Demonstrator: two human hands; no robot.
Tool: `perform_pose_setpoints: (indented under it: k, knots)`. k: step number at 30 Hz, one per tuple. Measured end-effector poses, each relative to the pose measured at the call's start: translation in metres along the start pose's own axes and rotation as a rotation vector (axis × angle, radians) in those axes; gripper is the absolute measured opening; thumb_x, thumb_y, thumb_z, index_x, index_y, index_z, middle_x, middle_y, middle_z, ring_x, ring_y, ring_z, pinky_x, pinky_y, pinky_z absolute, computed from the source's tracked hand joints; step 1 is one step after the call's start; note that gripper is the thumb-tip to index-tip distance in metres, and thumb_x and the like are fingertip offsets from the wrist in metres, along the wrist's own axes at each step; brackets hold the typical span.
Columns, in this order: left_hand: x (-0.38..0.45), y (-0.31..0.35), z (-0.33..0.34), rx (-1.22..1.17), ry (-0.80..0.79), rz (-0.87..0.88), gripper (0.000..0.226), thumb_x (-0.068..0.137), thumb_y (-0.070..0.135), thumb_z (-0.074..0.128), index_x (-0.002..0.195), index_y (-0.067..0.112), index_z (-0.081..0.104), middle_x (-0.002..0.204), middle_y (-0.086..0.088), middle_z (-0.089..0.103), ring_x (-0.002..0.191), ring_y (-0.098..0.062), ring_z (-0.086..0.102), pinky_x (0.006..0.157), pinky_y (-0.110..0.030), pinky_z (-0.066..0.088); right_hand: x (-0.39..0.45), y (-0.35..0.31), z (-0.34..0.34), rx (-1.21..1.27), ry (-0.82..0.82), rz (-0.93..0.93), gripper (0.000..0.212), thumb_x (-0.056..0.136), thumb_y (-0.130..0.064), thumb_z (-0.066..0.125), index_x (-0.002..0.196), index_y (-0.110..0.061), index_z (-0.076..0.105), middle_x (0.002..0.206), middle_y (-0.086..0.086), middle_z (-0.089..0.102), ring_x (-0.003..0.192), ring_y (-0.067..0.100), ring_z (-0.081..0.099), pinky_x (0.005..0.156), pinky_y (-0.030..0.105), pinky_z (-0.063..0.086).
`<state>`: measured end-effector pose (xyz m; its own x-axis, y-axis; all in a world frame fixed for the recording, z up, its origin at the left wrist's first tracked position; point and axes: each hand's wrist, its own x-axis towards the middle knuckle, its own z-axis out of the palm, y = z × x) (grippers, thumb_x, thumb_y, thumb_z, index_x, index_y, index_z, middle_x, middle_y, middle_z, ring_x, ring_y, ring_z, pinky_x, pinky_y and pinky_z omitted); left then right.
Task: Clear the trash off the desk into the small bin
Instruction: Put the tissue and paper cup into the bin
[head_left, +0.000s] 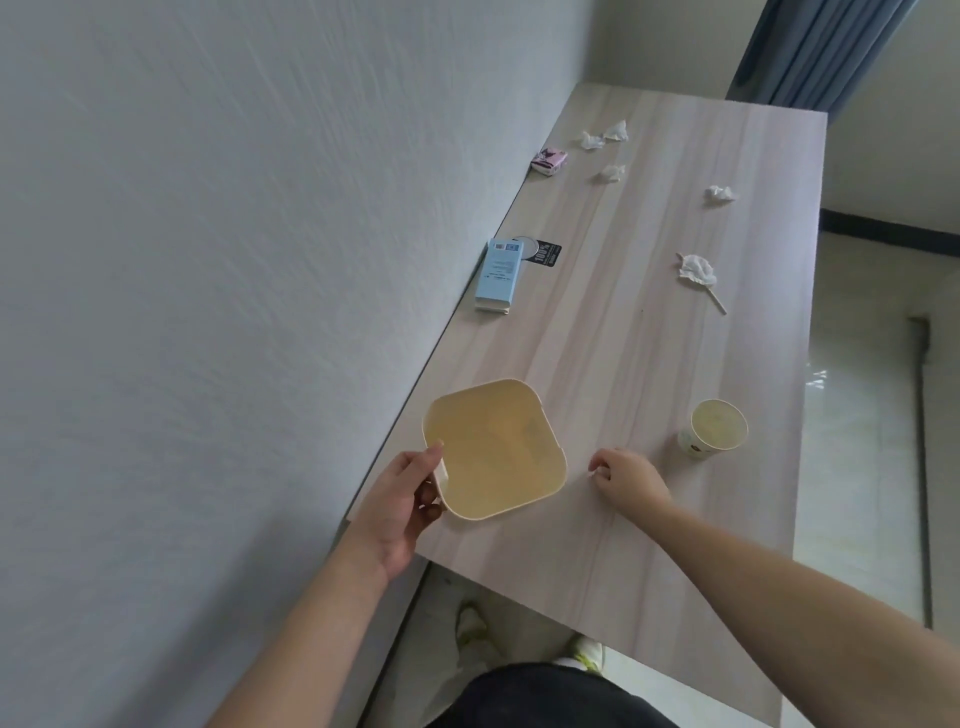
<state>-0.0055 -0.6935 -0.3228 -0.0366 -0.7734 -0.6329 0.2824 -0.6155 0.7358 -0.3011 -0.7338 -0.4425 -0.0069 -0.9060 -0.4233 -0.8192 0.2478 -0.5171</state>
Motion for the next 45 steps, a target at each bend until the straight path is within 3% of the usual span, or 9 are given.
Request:
perform_pose_setpoints:
  k: [4,9,13,16,23,27,36,41,45]
  knots:
    - [-0.004,-0.009,0.005,0.037,0.005,0.021,0.036,0.075,0.039,0.075,0.082,0.014,0.050,0.054,0.007,0.052,0.062,-0.016,0.051,0.073,-0.036,0.047,-0.046,-0.004,-0.013,0.568,0.148,0.146,0.011,0.084,-0.022,0.068,0.077,-0.029,0.072,0.069,-0.007,0.064,0.070,0.017,0.063,0.064,0.027,0.047]
    - [-0.011,-0.021,0.026,0.068,0.036,-0.001,0.040,0.074,0.040,0.077,0.087,0.013,0.052,0.056,0.006,0.052,0.073,-0.022,0.049,0.075,-0.038,0.046,-0.094,-0.014,-0.064,0.795,0.282,0.099,0.010,0.087,-0.020,0.067,0.088,-0.028,0.073,0.086,-0.001,0.071,0.087,0.021,0.069,0.084,0.037,0.054]
    - [-0.016,-0.032,0.056,0.114,0.049,-0.027,0.038,0.074,0.040,0.076,0.084,0.012,0.051,0.054,0.004,0.047,0.064,-0.019,0.045,0.077,-0.041,0.045,-0.131,-0.036,-0.102,0.621,0.374,-0.039,0.016,0.093,-0.023,0.058,0.100,-0.030,0.070,0.099,-0.014,0.062,0.083,0.005,0.060,0.072,0.016,0.046]
    - [-0.018,-0.040,0.078,0.151,0.038,-0.044,0.035,0.082,0.036,0.071,0.095,0.007,0.056,0.057,0.002,0.049,0.065,-0.019,0.048,0.079,-0.042,0.048,-0.149,-0.049,-0.109,0.565,0.407,-0.163,0.017,0.094,-0.020,0.056,0.103,-0.028,0.067,0.106,-0.017,0.056,0.087,0.002,0.058,0.073,0.007,0.043]
    - [-0.029,-0.044,0.109,0.213,-0.049,-0.011,0.033,0.085,0.033,0.069,0.096,0.006,0.056,0.064,-0.001,0.051,0.066,-0.019,0.050,0.065,-0.034,0.047,-0.168,-0.054,-0.085,0.162,0.322,-0.393,0.022,0.095,-0.023,0.053,0.114,-0.026,0.061,0.109,-0.013,0.058,0.095,0.009,0.055,0.081,0.021,0.045]
    - [-0.037,-0.043,0.111,0.214,-0.115,0.032,0.031,0.081,0.030,0.071,0.092,0.006,0.054,0.056,0.004,0.053,0.060,-0.017,0.048,0.062,-0.033,0.044,-0.174,-0.052,-0.085,-0.087,0.142,-0.357,0.027,0.098,-0.030,0.046,0.122,-0.029,0.056,0.123,-0.009,0.060,0.110,0.015,0.053,0.096,0.032,0.045]
    - [-0.020,-0.029,0.085,0.272,-0.244,0.061,0.040,0.072,0.034,0.074,0.091,0.006,0.054,0.056,0.008,0.054,0.063,-0.018,0.044,0.061,-0.032,0.039,-0.194,-0.056,-0.092,0.098,0.353,-0.203,0.023,0.098,-0.026,0.048,0.117,-0.030,0.059,0.123,-0.015,0.054,0.104,0.011,0.056,0.085,0.021,0.042]
    - [-0.011,-0.028,0.078,0.261,-0.255,0.054,0.033,0.083,0.026,0.072,0.096,0.003,0.053,0.053,0.010,0.053,0.063,-0.018,0.043,0.064,-0.035,0.038,-0.192,-0.043,-0.113,0.085,0.514,-0.140,0.021,0.094,-0.020,0.054,0.112,-0.026,0.064,0.117,-0.012,0.057,0.100,0.007,0.057,0.085,0.024,0.046]
    - [-0.010,-0.027,0.077,0.263,-0.257,0.052,0.032,0.083,0.027,0.073,0.095,0.004,0.053,0.054,0.009,0.052,0.064,-0.019,0.043,0.066,-0.037,0.037,-0.187,-0.033,-0.117,0.037,0.516,-0.096,0.021,0.093,-0.023,0.054,0.112,-0.030,0.061,0.119,-0.014,0.055,0.101,0.007,0.056,0.083,0.026,0.047]
